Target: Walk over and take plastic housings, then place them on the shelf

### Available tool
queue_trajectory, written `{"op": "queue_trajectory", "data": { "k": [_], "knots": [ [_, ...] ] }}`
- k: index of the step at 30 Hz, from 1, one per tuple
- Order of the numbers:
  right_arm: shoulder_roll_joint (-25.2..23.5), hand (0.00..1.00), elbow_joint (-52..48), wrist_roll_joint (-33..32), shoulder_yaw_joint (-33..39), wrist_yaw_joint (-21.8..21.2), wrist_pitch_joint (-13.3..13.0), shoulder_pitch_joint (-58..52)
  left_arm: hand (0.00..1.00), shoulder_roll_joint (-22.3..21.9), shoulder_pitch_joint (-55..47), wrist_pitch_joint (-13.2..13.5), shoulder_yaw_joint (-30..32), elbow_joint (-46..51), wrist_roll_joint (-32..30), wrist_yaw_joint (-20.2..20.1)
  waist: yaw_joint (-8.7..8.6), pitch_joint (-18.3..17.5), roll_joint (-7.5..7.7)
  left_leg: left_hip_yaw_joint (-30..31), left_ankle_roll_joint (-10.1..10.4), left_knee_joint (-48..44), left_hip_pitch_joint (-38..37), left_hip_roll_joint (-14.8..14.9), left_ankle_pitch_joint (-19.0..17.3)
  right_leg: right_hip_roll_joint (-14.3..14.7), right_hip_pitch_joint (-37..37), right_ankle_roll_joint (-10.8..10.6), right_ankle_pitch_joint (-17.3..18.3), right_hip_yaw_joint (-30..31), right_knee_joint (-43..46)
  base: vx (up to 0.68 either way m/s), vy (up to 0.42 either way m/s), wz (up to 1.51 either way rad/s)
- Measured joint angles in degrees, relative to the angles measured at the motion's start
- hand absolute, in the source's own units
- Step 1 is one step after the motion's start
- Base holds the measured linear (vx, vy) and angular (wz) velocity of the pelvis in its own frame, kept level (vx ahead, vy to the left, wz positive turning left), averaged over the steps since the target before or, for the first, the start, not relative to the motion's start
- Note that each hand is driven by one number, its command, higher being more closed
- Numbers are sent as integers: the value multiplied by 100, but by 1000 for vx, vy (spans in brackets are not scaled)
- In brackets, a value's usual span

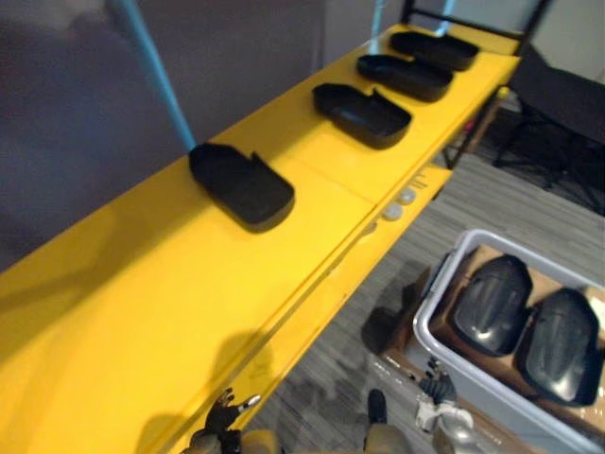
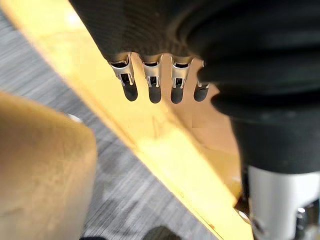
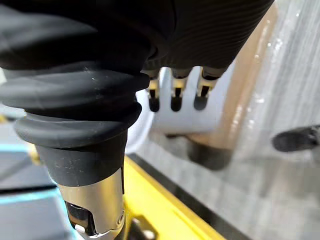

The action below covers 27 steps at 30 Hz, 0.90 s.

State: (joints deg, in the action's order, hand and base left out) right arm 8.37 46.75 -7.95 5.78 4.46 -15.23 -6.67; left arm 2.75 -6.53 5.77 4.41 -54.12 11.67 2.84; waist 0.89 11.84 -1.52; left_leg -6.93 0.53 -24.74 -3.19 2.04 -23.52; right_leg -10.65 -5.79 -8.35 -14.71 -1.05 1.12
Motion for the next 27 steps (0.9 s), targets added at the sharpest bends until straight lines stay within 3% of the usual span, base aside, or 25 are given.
{"op": "queue_trajectory", "data": {
  "k": [1,2,3,4,6,8,9,10,11,12,13,16,20,24,27],
  "knots": [
    [13,0,-12,88,-76,-47,3,26,0,-66,-17,-20,85,13,-1,37,36,13,-104,-131,-63,14,11,115,7,48,-16,64,-123,-89,-60,-175,60,-68],
    [-52,0,-9,222,-192,-137,25,20,0,-109,-21,-24,233,24,-8,67,66,26,-102,-271,-121,39,13,231,70,79,-142,380,323,-646,644,-155,107,-54],
    [-70,0,-13,266,-382,-194,24,73,0,-106,-25,-65,360,56,-48,83,154,20,-113,-358,-117,91,9,342,154,39,-206,636,1006,-1151,1569,-177,133,-57],
    [-75,0,-12,332,-526,-197,25,228,0,-100,-59,-111,488,127,-58,88,228,20,-121,-480,-127,201,4,421,274,-66,-185,731,1466,-1503,2239,-168,84,-48],
    [-83,0,-32,338,-708,-174,32,561,0,-2,-244,-175,689,139,-150,88,306,8,-149,-673,-113,414,-3,516,485,-252,16,752,1794,-1840,2767,15,9,-57],
    [-87,0,-100,313,-856,-101,52,735,0,130,-507,-288,859,115,-142,91,370,-2,-137,-880,-62,527,28,576,607,-418,255,737,1903,-1991,2858,169,-45,-71],
    [-86,0,-155,313,-954,-46,86,845,0,175,-762,-365,1013,99,-136,89,437,-15,-115,-1073,-18,508,88,646,636,-562,445,753,1921,-2145,2796,190,-107,-102],
    [-91,0,-183,344,-1026,-28,197,886,0,250,-991,-376,1150,100,-137,82,554,-61,-32,-1245,50,493,152,653,675,-732,598,799,1605,-2301,2561,124,-135,-97],
    [-87,0,-183,384,-1035,-20,254,905,0,297,-1079,-380,1212,79,-137,68,629,-97,36,-1265,98,492,189,629,703,-670,594,659,1580,-2269,2316,14,-226,-93],
    [13,0,-157,429,-1036,-5,364,917,0,211,-1172,-377,1299,40,-135,44,710,-159,-111,-1124,172,628,270,701,857,-446,602,646,1525,-2439,1901,-68,-269,-76],
    [110,0,-113,436,-1036,-1,436,922,0,87,-1311,-352,1292,-8,-120,14,708,-210,-188,-1091,234,809,317,735,1009,-319,646,593,1449,-2527,1516,-71,-257,-60],
    [270,0,30,432,-988,48,444,696,0,-146,-1284,-216,1102,-112,-148,-159,609,-208,-174,-1052,369,1130,327,726,1333,-32,966,376,1320,-2588,596,-66,-166,-5],
    [191,0,29,418,-973,270,385,447,0,-65,-1143,38,997,-107,-146,-170,582,-140,85,-941,544,1311,479,718,1610,187,1158,230,1282,-2730,-221,-123,-170,3],
    [45,0,50,296,-624,889,271,396,0,-71,-979,333,962,-105,-41,-111,500,-47,154,-933,659,1478,733,845,1888,400,727,379,1106,-2495,-389,-248,-69,-33],
    [17,0,306,135,-190,1297,-109,476,0,-41,-882,735,800,-106,-26,-5,497,77,275,-548,701,1481,713,708,1668,514,340,369,1002,-1720,-466,-178,31,-111]
  ]
}}
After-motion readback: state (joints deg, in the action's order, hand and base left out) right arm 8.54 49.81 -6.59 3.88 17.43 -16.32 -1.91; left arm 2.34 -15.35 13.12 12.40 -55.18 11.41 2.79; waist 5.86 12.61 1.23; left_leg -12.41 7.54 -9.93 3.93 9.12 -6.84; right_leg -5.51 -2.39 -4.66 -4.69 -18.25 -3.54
